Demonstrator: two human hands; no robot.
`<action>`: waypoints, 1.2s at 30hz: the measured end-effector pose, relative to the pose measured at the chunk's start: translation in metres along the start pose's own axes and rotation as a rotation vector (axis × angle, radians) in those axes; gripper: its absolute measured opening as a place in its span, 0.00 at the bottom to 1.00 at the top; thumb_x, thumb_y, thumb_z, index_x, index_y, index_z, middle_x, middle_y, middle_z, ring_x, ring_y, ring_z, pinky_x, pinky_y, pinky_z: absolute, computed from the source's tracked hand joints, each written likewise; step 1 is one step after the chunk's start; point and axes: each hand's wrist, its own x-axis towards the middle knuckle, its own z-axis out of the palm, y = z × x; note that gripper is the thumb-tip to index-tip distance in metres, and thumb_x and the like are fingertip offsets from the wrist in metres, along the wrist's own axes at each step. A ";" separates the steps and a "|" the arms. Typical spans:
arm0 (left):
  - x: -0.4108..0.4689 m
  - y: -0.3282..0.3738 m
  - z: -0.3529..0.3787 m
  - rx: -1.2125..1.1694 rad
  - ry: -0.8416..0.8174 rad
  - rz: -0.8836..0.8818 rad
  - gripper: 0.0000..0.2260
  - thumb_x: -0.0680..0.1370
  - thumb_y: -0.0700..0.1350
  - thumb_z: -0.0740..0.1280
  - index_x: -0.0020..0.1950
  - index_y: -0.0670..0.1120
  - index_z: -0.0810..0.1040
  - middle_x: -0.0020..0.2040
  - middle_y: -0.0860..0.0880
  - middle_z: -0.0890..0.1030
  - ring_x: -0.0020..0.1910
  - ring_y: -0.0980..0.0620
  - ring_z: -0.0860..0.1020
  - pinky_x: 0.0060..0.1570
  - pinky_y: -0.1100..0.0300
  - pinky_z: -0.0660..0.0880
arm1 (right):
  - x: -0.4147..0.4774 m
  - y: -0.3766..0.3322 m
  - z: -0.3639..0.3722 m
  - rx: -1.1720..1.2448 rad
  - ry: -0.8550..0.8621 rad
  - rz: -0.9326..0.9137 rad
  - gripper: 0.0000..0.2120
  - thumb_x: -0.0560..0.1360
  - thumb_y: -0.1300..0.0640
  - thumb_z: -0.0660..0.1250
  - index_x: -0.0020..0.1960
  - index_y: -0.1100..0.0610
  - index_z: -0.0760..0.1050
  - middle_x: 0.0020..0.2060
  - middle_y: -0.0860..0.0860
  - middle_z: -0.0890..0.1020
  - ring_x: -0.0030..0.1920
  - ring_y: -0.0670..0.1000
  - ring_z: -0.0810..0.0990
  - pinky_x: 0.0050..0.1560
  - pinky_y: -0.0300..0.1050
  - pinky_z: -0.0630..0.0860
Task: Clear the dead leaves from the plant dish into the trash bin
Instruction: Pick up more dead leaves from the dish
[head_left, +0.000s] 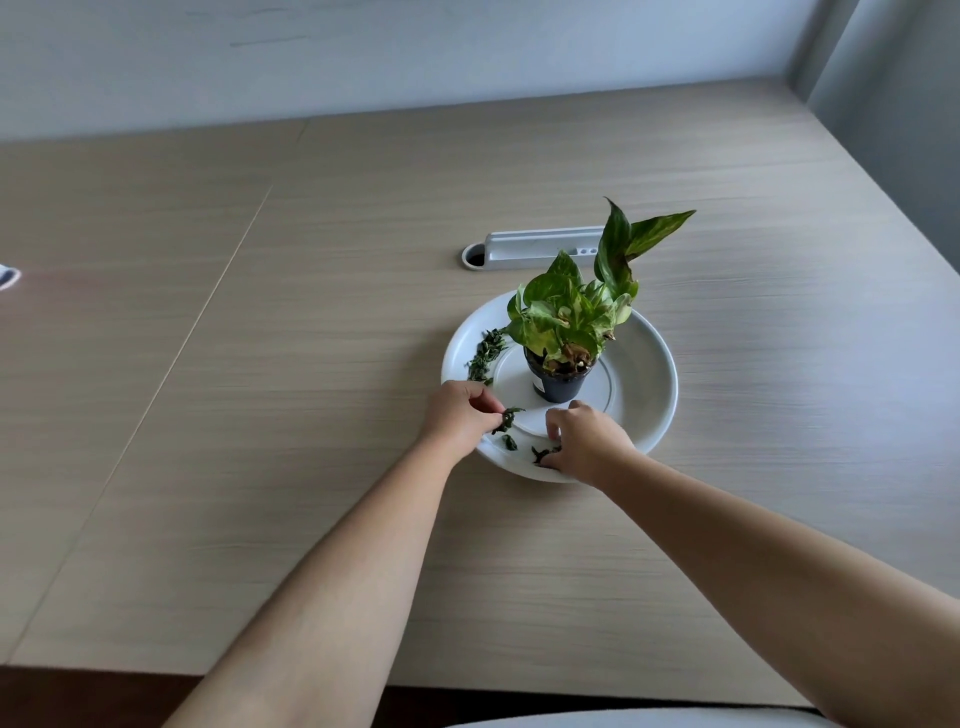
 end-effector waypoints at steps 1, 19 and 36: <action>0.000 -0.001 -0.001 -0.008 -0.002 -0.005 0.03 0.69 0.34 0.72 0.41 0.41 0.84 0.32 0.53 0.79 0.31 0.59 0.76 0.32 0.71 0.76 | 0.001 0.000 0.001 0.016 0.010 -0.009 0.10 0.69 0.56 0.72 0.48 0.58 0.75 0.51 0.56 0.75 0.42 0.57 0.76 0.38 0.45 0.73; -0.002 0.005 0.011 -0.176 -0.137 -0.040 0.11 0.70 0.34 0.72 0.33 0.48 0.79 0.34 0.51 0.80 0.35 0.54 0.79 0.36 0.65 0.75 | -0.021 0.051 -0.037 1.109 0.131 0.325 0.07 0.68 0.73 0.71 0.36 0.62 0.81 0.34 0.56 0.82 0.33 0.49 0.80 0.33 0.30 0.80; -0.163 0.191 0.257 -0.007 -0.606 0.315 0.09 0.66 0.34 0.71 0.30 0.47 0.81 0.32 0.46 0.82 0.32 0.51 0.78 0.40 0.59 0.77 | -0.299 0.305 -0.054 1.265 0.595 0.579 0.10 0.68 0.75 0.69 0.33 0.62 0.78 0.31 0.56 0.80 0.27 0.47 0.80 0.32 0.32 0.80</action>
